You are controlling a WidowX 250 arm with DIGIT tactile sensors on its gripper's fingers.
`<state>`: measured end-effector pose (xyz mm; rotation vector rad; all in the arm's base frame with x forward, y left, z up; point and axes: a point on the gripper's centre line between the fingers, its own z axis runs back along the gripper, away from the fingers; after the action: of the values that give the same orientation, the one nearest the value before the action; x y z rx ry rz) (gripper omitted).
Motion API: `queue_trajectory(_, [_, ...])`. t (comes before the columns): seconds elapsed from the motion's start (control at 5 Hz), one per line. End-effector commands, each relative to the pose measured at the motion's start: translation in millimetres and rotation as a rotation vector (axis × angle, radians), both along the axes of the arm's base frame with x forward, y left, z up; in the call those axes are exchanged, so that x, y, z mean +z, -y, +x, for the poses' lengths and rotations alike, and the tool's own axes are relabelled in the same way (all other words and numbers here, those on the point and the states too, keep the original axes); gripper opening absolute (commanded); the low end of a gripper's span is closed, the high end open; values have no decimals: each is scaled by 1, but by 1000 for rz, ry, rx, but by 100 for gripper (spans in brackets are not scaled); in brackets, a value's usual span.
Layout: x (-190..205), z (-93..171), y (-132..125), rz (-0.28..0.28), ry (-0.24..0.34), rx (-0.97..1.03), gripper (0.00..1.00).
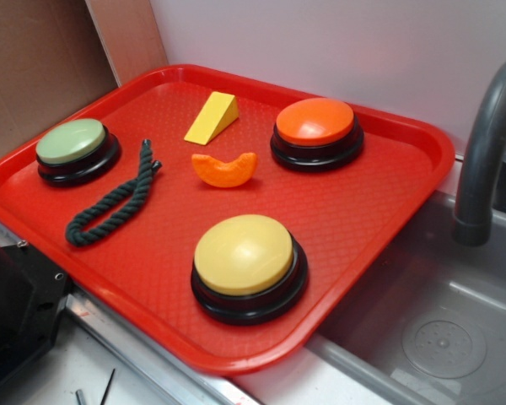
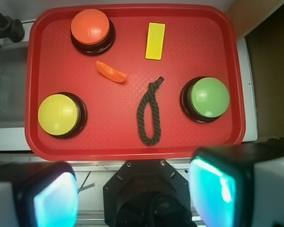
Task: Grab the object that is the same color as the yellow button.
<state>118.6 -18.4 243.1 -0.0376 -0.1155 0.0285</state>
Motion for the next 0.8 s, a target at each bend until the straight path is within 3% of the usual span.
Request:
queue_trajectory(0.0, [0, 0, 0, 0, 0, 0, 100])
queue_trajectory(0.2, [-36, 24, -24, -6, -70, 3, 100])
queue_trajectory(0.6, [-80, 120, -65, 23, 71, -11, 100])
